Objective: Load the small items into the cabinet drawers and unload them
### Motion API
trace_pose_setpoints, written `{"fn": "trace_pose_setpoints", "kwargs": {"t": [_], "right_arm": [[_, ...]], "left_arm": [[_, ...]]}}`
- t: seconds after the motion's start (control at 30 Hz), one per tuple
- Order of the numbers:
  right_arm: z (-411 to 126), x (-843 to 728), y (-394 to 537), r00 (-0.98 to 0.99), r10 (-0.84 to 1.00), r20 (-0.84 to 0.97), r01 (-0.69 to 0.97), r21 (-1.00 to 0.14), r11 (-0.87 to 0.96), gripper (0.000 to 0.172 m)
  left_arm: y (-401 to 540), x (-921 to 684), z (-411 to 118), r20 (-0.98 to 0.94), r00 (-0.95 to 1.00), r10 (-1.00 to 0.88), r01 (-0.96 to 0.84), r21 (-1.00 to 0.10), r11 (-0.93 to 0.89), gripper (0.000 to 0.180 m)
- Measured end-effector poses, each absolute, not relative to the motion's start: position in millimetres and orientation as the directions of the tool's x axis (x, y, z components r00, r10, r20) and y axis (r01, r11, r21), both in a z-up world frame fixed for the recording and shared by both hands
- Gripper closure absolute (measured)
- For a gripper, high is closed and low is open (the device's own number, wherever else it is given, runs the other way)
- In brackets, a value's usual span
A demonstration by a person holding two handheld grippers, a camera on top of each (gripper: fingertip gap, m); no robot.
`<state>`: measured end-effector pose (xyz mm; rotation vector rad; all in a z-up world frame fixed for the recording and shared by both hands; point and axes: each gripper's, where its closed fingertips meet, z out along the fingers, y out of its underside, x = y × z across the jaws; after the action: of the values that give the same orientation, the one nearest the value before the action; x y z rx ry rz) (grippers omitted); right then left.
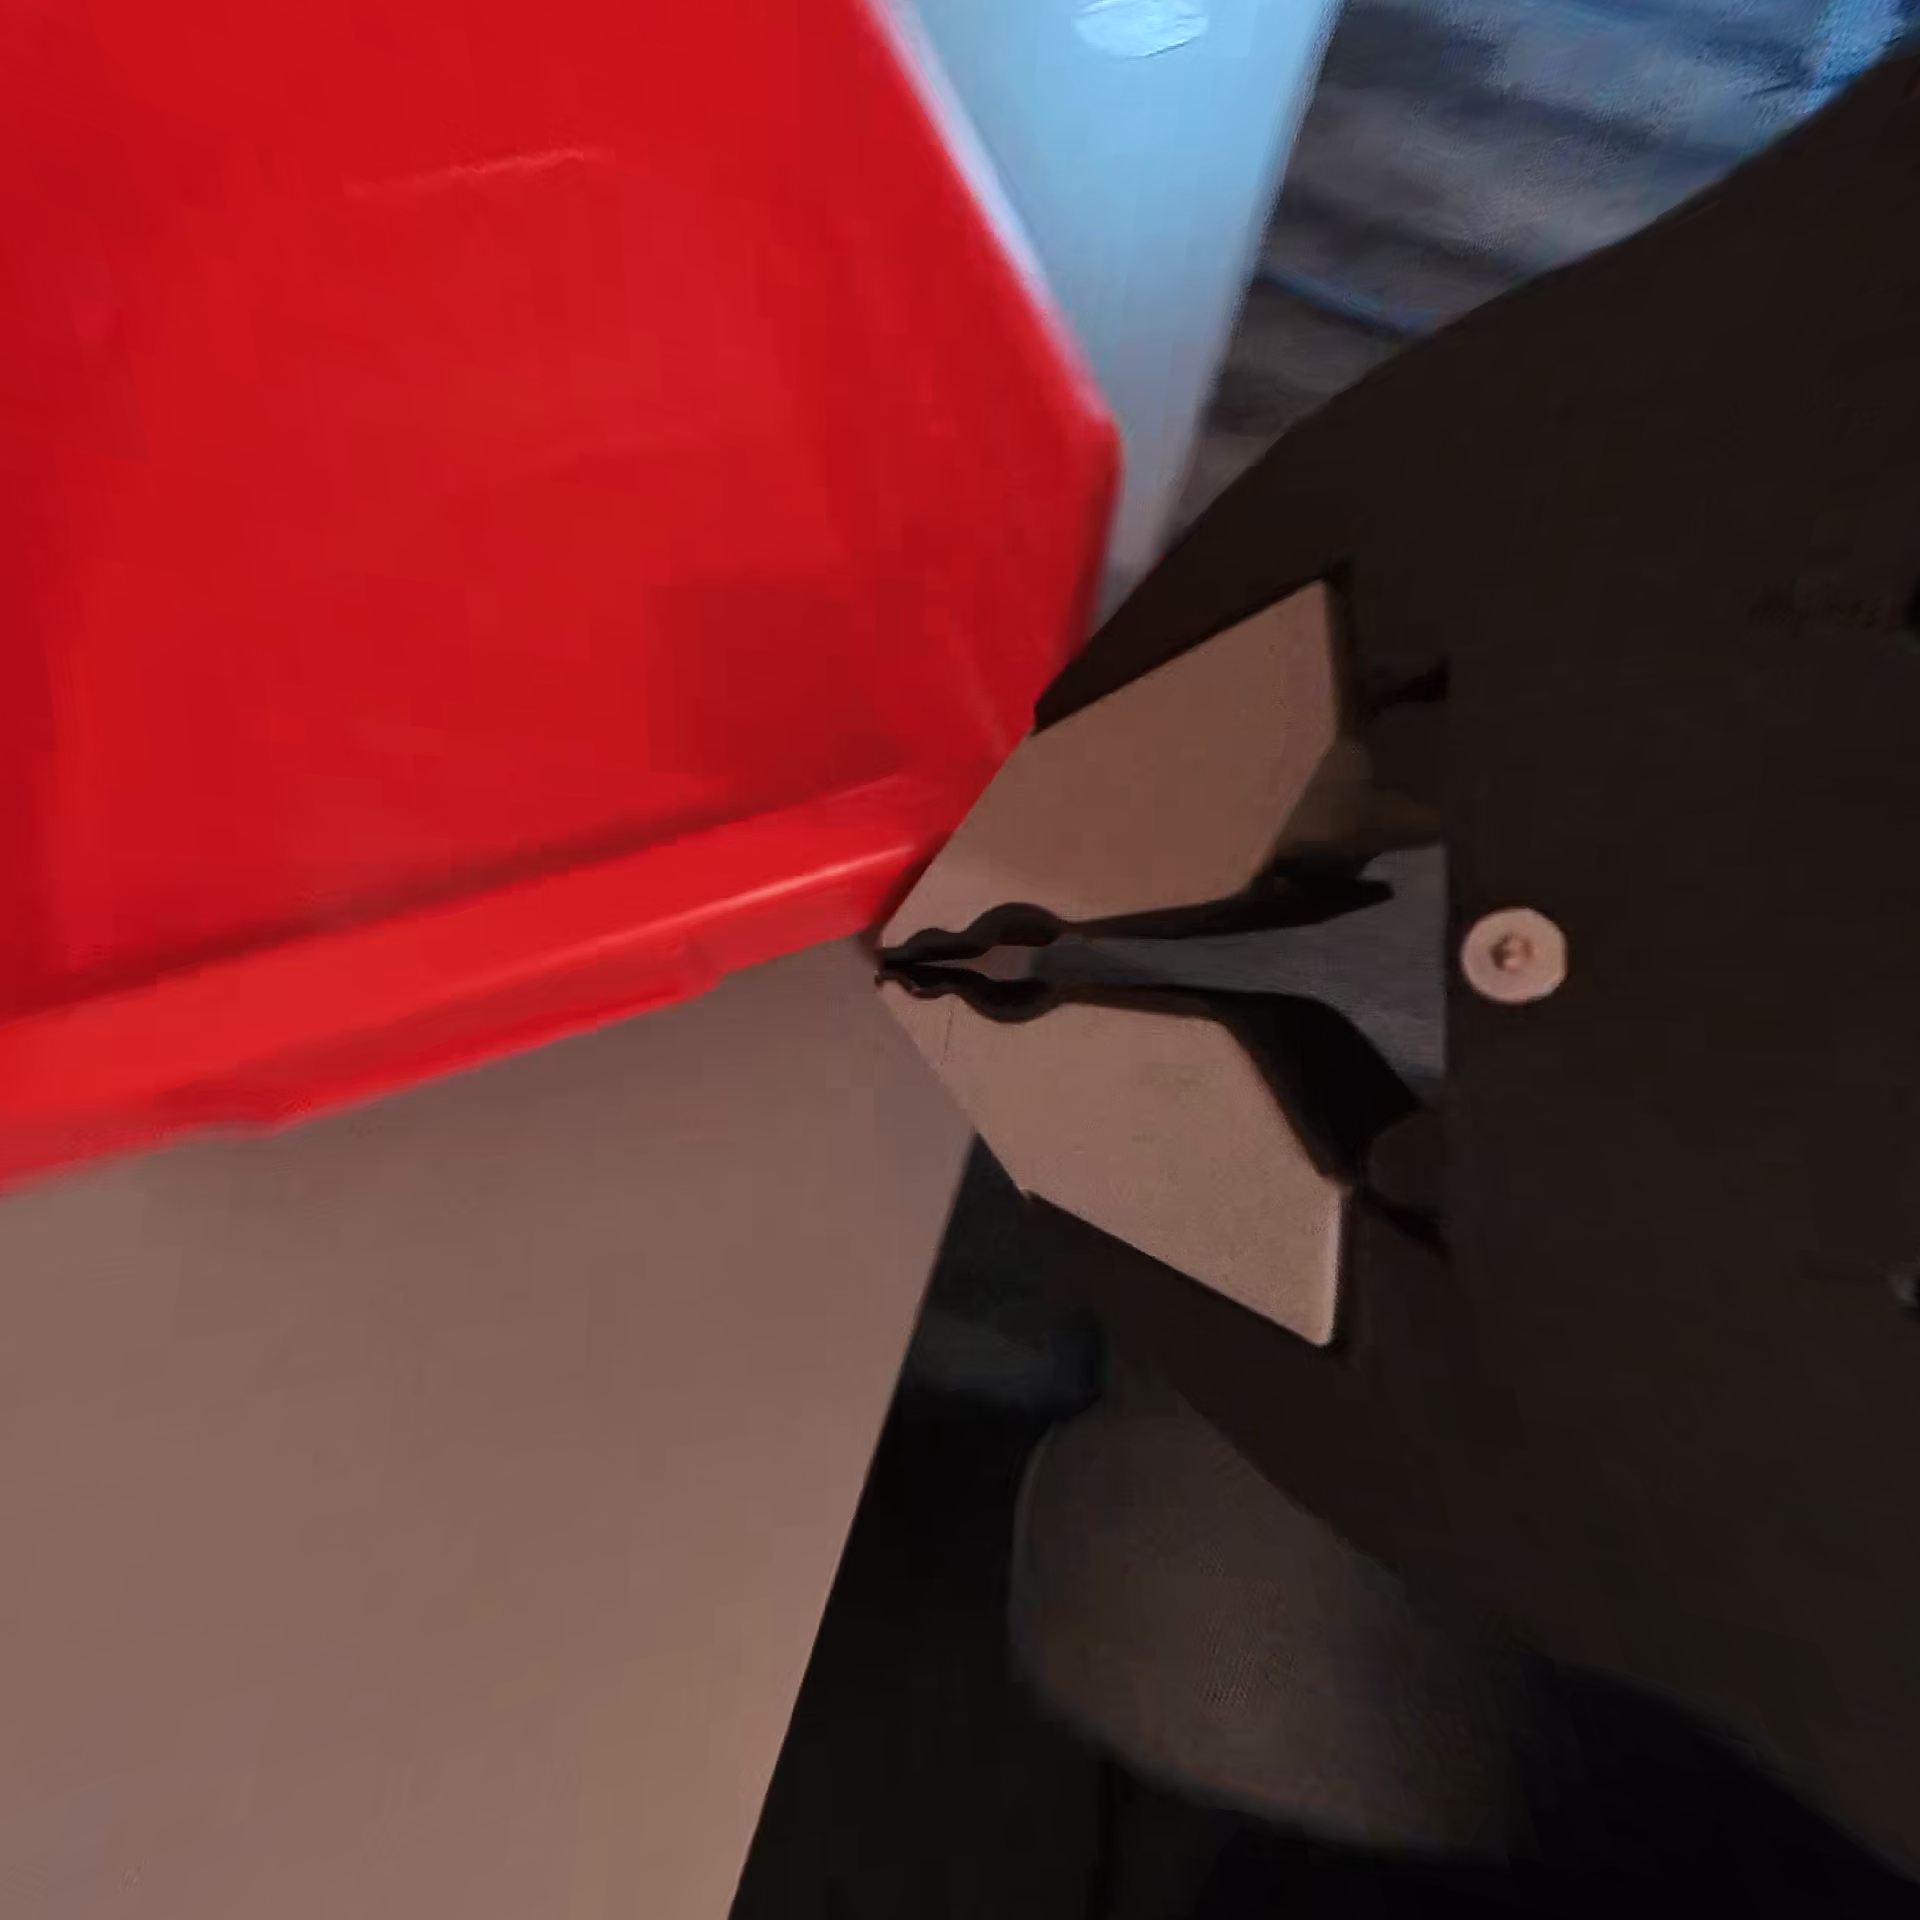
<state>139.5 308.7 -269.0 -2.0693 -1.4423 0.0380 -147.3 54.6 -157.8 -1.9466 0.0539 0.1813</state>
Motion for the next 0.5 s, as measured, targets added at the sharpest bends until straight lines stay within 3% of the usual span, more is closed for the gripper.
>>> {"fn": "trace_pose_setpoints", "kwargs": {"t": [0.03,0.1,0.17,0.23,0.33,0.5], "right_arm": [[-275,168,322,0.461,0.826,0.324,0.848,-0.436,-0.302,0.169],[-277,203,331,0.547,0.792,0.27,0.811,-0.407,-0.421,0.163],[-259,191,325,0.583,0.802,0.132,0.725,-0.53,-0.44,0.151],[-233,150,310,0.525,0.851,-0.004,0.619,-0.685,-0.385,0.124],[-213,100,317,0.522,0.853,0.01,0.501,-0.813,-0.297,0.099],[-211,82,376,0.694,0.704,0.153,0.442,-0.862,-0.248,0.101]], "left_arm": [[42,-164,-166,-0.152,0.984,0.089,-0.105,-0.913,-0.395,0.11],[22,-195,-178,-0.132,0.977,0.165,-0.052,-0.908,-0.417,0.109],[8,-222,-186,-0.109,0.964,0.241,0.001,-0.91,-0.415,0.108],[6,-246,-189,-0.073,0.95,0.305,0.055,-0.919,-0.389,0.107],[18,-277,-193,-0.031,0.918,0.396,0.113,-0.935,-0.337,0.107],[58,-305,-217,-0.071,0.88,0.469,0.122,-0.922,-0.367,0.108]]}}
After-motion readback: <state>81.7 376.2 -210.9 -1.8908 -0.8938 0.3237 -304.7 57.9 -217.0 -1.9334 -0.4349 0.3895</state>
